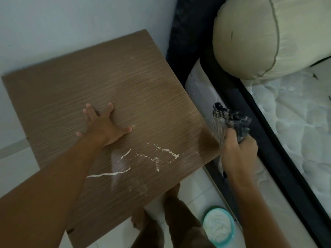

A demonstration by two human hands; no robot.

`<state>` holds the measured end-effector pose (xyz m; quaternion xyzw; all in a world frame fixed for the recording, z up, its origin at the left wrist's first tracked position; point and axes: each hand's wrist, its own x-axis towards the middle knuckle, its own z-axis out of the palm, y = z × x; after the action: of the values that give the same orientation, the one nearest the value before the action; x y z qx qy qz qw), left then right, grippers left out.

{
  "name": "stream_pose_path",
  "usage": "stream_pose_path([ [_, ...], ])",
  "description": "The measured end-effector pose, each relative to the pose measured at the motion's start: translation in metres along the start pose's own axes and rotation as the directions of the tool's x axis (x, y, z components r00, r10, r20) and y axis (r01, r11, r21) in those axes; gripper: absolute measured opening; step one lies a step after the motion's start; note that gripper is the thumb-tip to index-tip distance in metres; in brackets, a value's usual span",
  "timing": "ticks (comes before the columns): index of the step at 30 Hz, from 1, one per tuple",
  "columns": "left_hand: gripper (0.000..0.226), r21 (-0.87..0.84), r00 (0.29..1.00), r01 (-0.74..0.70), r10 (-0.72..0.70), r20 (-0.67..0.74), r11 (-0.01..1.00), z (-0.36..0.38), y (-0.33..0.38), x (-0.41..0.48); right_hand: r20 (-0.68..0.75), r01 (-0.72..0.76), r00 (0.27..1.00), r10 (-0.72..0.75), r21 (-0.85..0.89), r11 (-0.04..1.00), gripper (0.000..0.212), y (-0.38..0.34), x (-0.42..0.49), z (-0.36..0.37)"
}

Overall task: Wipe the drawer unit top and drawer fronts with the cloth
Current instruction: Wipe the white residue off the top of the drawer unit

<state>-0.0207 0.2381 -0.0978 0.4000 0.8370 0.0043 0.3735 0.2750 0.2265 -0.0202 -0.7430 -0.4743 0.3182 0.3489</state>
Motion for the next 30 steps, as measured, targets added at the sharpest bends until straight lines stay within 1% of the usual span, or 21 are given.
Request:
stream_pose_path([
  [1,0.106,-0.004,1.0,0.001,-0.001,-0.001,1.0,0.0,0.0,0.0,0.033,-0.018,0.999,0.019,-0.038,0.999,0.033,0.01,0.001,0.005],
  [2,0.107,-0.005,1.0,0.004,-0.004,0.0,1.0,0.0,-0.001,0.001,0.092,-0.042,0.995,0.048,-0.066,0.997,0.032,0.023,0.003,0.012],
  [3,0.107,-0.003,1.0,0.006,-0.006,0.004,1.0,0.0,-0.001,0.001,0.165,-0.067,0.983,0.084,-0.103,0.992,0.027,0.037,0.003,0.021],
  [4,0.107,0.0,1.0,0.007,-0.007,0.006,1.0,0.0,-0.001,0.001,0.232,-0.081,0.966,0.118,-0.166,0.983,0.024,0.049,0.002,0.031],
  [5,0.108,0.002,1.0,0.007,-0.007,0.008,1.0,0.0,-0.001,0.002,0.277,-0.027,0.956,0.098,-0.248,0.968,0.042,0.06,-0.001,0.041],
  [6,0.108,0.002,1.0,0.007,-0.007,0.009,1.0,0.0,-0.001,0.003,0.289,0.06,0.957,0.033,-0.306,0.95,0.057,0.069,-0.005,0.051],
  [7,0.109,0.0,1.0,0.005,-0.005,0.01,1.0,0.001,-0.002,0.005,0.268,0.148,0.961,-0.059,-0.324,0.934,0.065,0.073,-0.01,0.059],
  [8,0.11,-0.001,1.0,0.0,0.0,0.009,1.0,0.001,-0.003,0.006,0.246,0.21,0.96,-0.13,-0.332,0.919,0.068,0.074,-0.014,0.065],
  [9,0.111,0.001,1.0,-0.005,0.005,0.008,1.0,0.001,-0.004,0.008,0.224,0.229,0.962,-0.16,-0.333,0.915,0.07,0.07,-0.02,0.069],
  [11,0.112,0.012,1.0,-0.011,0.011,0.003,1.0,0.002,-0.004,0.009,0.211,0.218,0.966,-0.152,-0.337,0.916,0.07,0.07,-0.03,0.076],
  [14,0.113,0.012,1.0,-0.012,0.012,0.0,1.0,0.002,-0.003,0.008,0.23,0.256,0.956,-0.181,-0.36,0.897,0.069,0.069,-0.046,0.089],
  [19,0.114,0.009,1.0,-0.006,0.005,0.005,1.0,0.002,-0.002,0.007,0.319,0.304,0.93,-0.182,-0.393,0.868,0.068,0.064,-0.068,0.112],
  [22,0.112,0.023,1.0,-0.002,0.002,0.011,1.0,0.001,0.0,0.004,0.368,0.349,0.906,-0.209,-0.37,0.861,0.068,0.055,-0.085,0.127],
  [25,0.111,0.016,1.0,-0.004,0.003,0.017,1.0,-0.001,0.001,0.003,0.415,0.361,0.885,-0.209,-0.331,0.872,0.067,0.046,-0.106,0.139],
  [29,0.112,0.045,0.999,-0.028,0.027,0.019,0.999,0.0,-0.002,0.007,0.54,0.399,0.817,-0.204,-0.272,0.875,0.065,0.034,-0.133,0.141],
  [30,0.112,0.049,0.999,-0.032,0.031,0.022,0.998,0.0,-0.003,0.008,0.561,0.365,0.809,-0.177,-0.244,0.898,0.065,0.029,-0.136,0.14],
])
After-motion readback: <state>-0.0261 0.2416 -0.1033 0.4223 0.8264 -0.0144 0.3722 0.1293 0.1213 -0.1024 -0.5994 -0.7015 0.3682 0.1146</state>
